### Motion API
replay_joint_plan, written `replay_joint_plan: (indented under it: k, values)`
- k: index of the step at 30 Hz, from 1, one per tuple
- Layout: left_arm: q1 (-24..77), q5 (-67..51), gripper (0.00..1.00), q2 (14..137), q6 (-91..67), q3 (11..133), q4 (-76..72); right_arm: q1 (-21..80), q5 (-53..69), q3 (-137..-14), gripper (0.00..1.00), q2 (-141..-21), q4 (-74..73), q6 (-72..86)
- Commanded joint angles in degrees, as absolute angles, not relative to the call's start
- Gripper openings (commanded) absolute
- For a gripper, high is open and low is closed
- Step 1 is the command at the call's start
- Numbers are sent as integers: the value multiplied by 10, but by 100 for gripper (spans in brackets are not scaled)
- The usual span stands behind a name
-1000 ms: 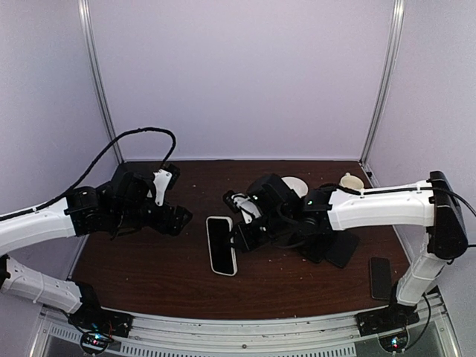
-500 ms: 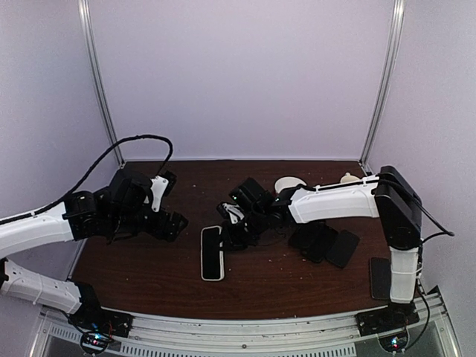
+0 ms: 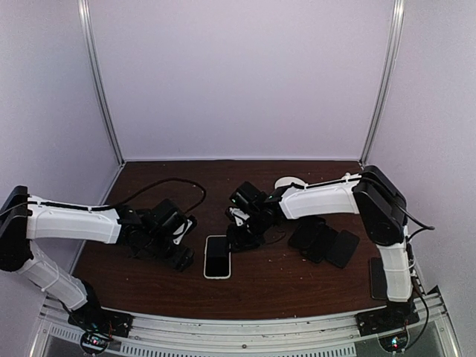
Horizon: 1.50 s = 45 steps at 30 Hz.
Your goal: Put the phone into the phone case
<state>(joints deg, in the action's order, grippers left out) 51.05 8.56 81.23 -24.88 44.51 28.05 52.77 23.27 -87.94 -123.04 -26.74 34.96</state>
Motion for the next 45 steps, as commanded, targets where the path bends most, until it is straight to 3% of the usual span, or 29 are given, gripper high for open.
replay_joint_plan:
  k: [1,6,15,21,25,28,30,39,45]
  values:
    - [508,48,73,829,-227,467,268,551,157,-883,43,-1190,-322,341]
    - [508,50,72,829,-225,465,277,590,102,-856,41,-1167,-349,387]
    - [508,45,72,818,-226,467,278,623,106,-819,38,-1158,-308,431]
    - [508,44,72,809,-223,470,273,579,-43,-816,39,-1038,-427,390]
    - [508,40,72,817,-225,469,273,479,-139,-737,54,-954,-487,398]
    - [508,42,72,816,-222,470,271,409,-174,-696,71,-919,-468,401]
    - [508,42,72,816,-221,472,273,376,-169,-680,73,-919,-445,406]
    - [508,39,73,817,-221,472,276,329,-102,-666,66,-1016,-372,406]
    - [508,41,73,812,-221,470,278,328,-83,-632,53,-1032,-354,422]
